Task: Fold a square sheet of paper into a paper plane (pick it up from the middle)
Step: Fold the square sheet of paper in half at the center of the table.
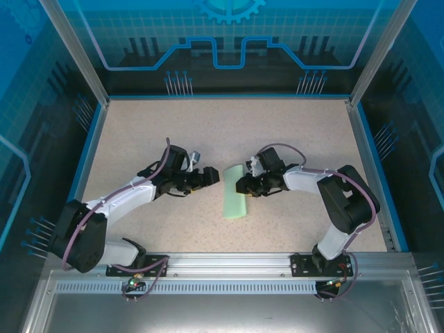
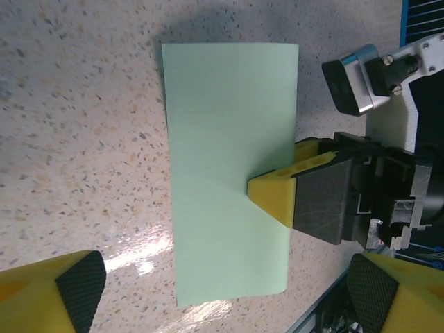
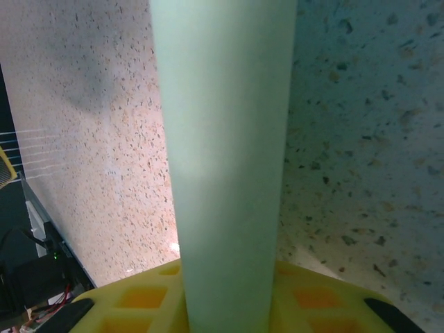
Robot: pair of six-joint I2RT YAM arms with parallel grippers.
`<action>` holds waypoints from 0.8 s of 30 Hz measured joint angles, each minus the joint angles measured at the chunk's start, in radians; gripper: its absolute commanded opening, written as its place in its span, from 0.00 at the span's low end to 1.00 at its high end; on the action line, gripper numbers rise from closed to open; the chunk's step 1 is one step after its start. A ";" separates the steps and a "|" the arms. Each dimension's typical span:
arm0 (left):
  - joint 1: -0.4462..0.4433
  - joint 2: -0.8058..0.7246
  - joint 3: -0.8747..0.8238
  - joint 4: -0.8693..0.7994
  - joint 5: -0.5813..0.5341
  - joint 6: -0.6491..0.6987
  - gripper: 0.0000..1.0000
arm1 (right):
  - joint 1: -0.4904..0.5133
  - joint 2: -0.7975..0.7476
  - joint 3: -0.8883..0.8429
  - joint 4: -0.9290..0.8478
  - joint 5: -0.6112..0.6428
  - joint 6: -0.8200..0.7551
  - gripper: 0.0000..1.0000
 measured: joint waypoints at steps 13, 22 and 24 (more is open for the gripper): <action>-0.084 0.042 -0.004 0.105 -0.031 -0.079 0.86 | -0.033 0.037 -0.001 -0.037 -0.040 -0.105 0.34; -0.150 0.077 -0.026 0.141 -0.098 -0.104 0.68 | -0.042 0.037 -0.001 -0.063 -0.041 -0.138 0.34; -0.158 0.084 -0.041 0.153 -0.110 -0.108 0.60 | -0.046 0.037 -0.001 -0.064 -0.041 -0.142 0.34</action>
